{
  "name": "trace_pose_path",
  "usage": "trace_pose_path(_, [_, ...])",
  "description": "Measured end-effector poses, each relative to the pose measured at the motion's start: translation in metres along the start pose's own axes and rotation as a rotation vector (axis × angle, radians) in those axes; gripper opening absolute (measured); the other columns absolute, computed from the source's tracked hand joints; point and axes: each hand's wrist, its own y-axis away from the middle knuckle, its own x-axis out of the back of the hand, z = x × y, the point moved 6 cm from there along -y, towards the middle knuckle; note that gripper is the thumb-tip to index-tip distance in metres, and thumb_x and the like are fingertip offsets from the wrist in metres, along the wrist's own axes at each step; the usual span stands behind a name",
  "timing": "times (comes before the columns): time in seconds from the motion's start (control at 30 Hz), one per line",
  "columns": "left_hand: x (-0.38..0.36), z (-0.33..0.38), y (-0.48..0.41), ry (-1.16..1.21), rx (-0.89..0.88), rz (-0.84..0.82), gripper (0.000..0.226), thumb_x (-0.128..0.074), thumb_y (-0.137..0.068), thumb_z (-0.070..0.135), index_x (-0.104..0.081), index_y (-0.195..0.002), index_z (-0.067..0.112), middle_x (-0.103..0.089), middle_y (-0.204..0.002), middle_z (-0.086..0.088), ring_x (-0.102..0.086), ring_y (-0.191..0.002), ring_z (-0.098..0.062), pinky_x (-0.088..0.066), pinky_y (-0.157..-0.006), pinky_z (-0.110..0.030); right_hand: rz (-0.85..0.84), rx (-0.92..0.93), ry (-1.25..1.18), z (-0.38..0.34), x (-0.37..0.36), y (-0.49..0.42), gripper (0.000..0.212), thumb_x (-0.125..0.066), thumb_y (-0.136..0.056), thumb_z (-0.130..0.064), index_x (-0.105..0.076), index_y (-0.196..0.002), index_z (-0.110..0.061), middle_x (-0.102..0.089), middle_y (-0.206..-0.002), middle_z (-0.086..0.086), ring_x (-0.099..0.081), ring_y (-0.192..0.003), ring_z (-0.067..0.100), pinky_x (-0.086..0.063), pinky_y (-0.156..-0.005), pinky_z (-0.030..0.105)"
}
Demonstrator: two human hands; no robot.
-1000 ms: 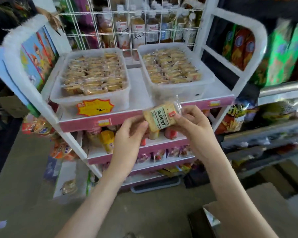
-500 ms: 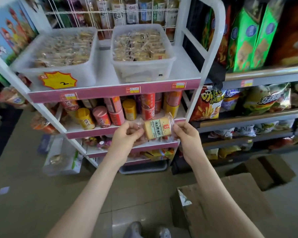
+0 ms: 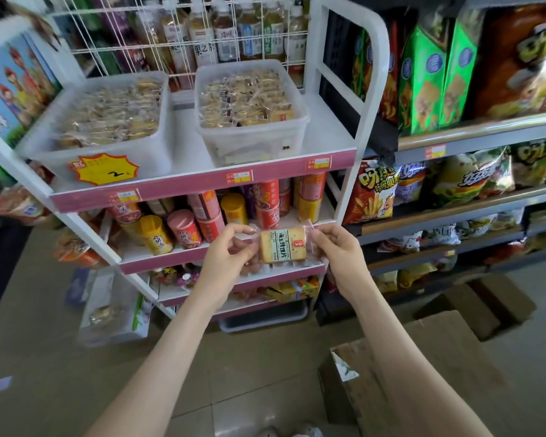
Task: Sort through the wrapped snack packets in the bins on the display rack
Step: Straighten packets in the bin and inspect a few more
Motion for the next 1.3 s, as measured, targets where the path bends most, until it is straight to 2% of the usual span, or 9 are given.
trace_pose_path(0.2, [0.003, 0.000, -0.004, -0.021, -0.003, 0.017, 0.009, -0.061, -0.094, 0.012, -0.061, -0.096, 0.021, -0.062, -0.089, -0.006, -0.067, -0.084, -0.027, -0.056, -0.061, -0.030, 0.097, 0.015, -0.018, 0.003, -0.003, 0.004, 0.009, -0.058, -0.094, -0.016, -0.065, -0.090, -0.012, -0.067, -0.085, 0.016, -0.061, -0.078, 0.025, -0.053, -0.080, 0.049])
trace_pose_path(0.33, [0.005, 0.000, -0.007, -0.067, -0.011, 0.039, 0.016, -0.058, -0.095, 0.011, -0.062, -0.108, 0.019, -0.061, -0.085, 0.000, -0.064, -0.074, -0.009, -0.046, -0.053, -0.014, 0.085, 0.030, -0.015, -0.004, -0.007, 0.004, 0.011, -0.057, -0.095, -0.019, -0.063, -0.094, -0.010, -0.063, -0.093, 0.028, -0.058, -0.080, 0.030, -0.051, -0.082, 0.056])
trace_pose_path(0.53, [-0.004, 0.017, 0.002, -0.209, -0.064, -0.021, 0.041, -0.052, -0.099, 0.029, -0.043, -0.139, 0.030, -0.054, -0.112, 0.018, -0.055, -0.097, -0.002, -0.047, -0.078, -0.023, -0.017, 0.104, -0.018, -0.030, -0.023, 0.007, 0.009, -0.055, -0.096, -0.019, -0.061, -0.093, -0.014, -0.063, -0.085, 0.014, -0.056, -0.078, 0.025, -0.051, -0.077, 0.046])
trace_pose_path(0.67, [-0.023, 0.020, 0.014, -0.018, 0.002, -0.212, 0.056, -0.055, -0.090, 0.052, -0.039, -0.142, 0.036, -0.051, -0.133, 0.015, -0.051, -0.114, -0.001, -0.044, -0.094, -0.025, -0.154, 0.191, 0.095, -0.044, -0.057, 0.017, 0.009, -0.051, -0.097, -0.011, -0.060, -0.099, -0.010, -0.065, -0.091, 0.011, -0.063, -0.079, 0.026, -0.055, -0.070, 0.032])
trace_pose_path(0.77, [-0.011, 0.016, 0.015, 0.014, -0.022, -0.123, 0.055, -0.066, -0.086, 0.041, -0.043, -0.135, 0.030, -0.057, -0.128, 0.009, -0.058, -0.104, 0.000, -0.051, -0.086, -0.022, -0.281, 0.213, 0.155, -0.046, -0.078, 0.021, 0.021, -0.046, -0.098, -0.006, -0.062, -0.107, -0.016, -0.065, -0.101, 0.004, -0.064, -0.090, 0.023, -0.057, -0.074, 0.036])
trace_pose_path(0.87, [0.006, 0.006, 0.018, 0.123, -0.014, -0.049, 0.047, -0.069, -0.085, 0.034, -0.048, -0.128, 0.031, -0.062, -0.121, 0.005, -0.061, -0.107, -0.010, -0.054, -0.088, -0.031, -0.334, 0.217, 0.078, -0.048, -0.088, 0.020, 0.026, -0.043, -0.098, -0.002, -0.062, -0.110, -0.014, -0.066, -0.094, -0.002, -0.065, -0.090, 0.015, -0.055, -0.076, 0.028])
trace_pose_path(1.03, [0.032, -0.003, 0.021, 0.250, 0.029, 0.012, 0.040, -0.056, -0.096, 0.007, -0.052, -0.122, 0.037, -0.065, -0.116, -0.005, -0.067, -0.097, -0.014, -0.055, -0.069, -0.023, -0.119, 0.211, 0.031, -0.043, -0.092, 0.011, 0.024, -0.053, -0.095, -0.005, -0.061, -0.109, -0.022, -0.063, -0.099, -0.006, -0.061, -0.091, 0.005, -0.054, -0.075, 0.022])
trace_pose_path(1.17, [0.049, -0.015, 0.023, 0.420, 0.102, 0.041, 0.044, -0.050, -0.096, -0.003, -0.057, -0.124, 0.029, -0.067, -0.113, -0.015, -0.069, -0.100, -0.024, -0.058, -0.084, -0.038, -0.096, 0.055, 0.051, -0.021, -0.095, -0.001, 0.028, -0.060, -0.093, -0.016, -0.056, -0.120, -0.022, -0.060, -0.110, -0.003, -0.059, -0.102, 0.011, -0.055, -0.086, 0.030])
trace_pose_path(1.3, [0.059, -0.023, 0.025, 0.533, 0.118, 0.054, 0.043, -0.049, -0.095, -0.005, -0.059, -0.118, 0.031, -0.074, -0.101, -0.005, -0.069, -0.101, -0.025, -0.058, -0.085, -0.038, -0.171, -0.122, -0.043, -0.002, -0.105, -0.008, 0.022, -0.057, -0.096, -0.019, -0.064, -0.115, -0.014, -0.070, -0.106, 0.004, -0.066, -0.100, 0.022, -0.055, -0.090, 0.040])
